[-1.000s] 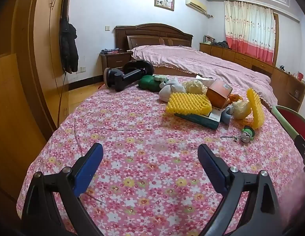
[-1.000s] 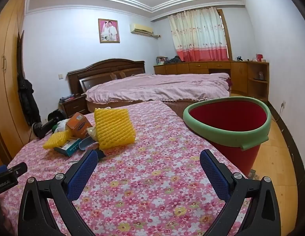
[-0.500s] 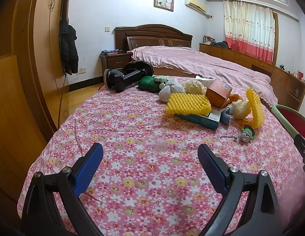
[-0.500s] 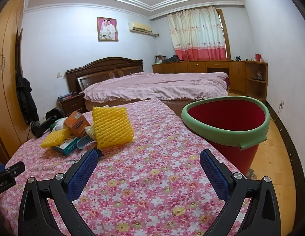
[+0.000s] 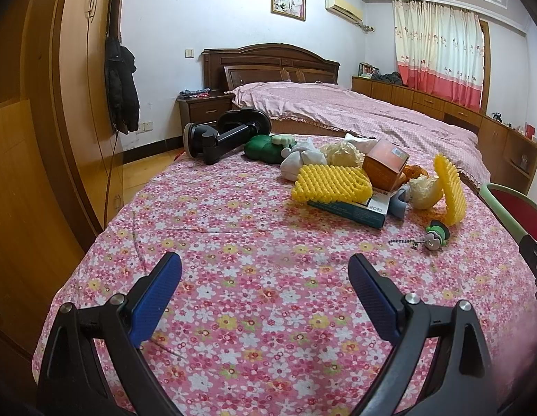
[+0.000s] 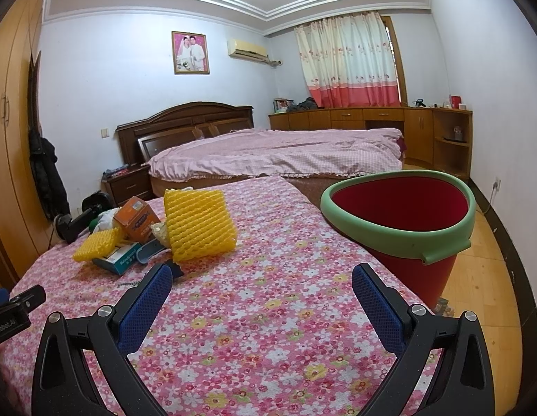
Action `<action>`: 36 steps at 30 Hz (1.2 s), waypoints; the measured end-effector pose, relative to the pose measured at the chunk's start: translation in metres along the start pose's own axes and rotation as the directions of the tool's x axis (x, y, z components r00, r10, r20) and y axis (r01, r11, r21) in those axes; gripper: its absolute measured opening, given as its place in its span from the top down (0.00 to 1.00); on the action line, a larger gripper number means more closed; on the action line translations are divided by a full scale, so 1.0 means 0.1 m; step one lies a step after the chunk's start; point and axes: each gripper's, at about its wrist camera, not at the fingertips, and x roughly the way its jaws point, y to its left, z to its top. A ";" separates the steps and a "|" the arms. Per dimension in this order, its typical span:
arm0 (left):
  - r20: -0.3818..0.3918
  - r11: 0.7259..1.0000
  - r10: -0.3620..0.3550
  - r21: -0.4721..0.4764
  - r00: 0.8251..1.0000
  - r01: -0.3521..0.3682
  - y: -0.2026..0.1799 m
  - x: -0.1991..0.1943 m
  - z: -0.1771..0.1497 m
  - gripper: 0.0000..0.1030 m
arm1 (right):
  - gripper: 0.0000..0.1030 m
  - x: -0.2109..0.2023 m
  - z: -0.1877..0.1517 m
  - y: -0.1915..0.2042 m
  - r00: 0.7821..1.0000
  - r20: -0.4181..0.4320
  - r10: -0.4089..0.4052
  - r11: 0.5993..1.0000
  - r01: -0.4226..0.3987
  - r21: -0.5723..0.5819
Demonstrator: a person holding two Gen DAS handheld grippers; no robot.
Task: Collect trash
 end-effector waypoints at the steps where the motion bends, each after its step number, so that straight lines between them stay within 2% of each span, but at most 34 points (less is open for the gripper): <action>1: 0.001 1.000 0.000 0.000 1.000 0.000 0.00 0.00 0.00 0.06 | 0.00 0.00 0.00 0.00 1.000 0.000 0.000 1.000 0.000 0.000; 36: -0.006 1.000 -0.004 -0.008 1.000 0.004 0.03 0.01 0.01 0.06 | 0.00 -0.02 0.00 -0.02 1.000 0.002 -0.003 1.000 0.003 0.000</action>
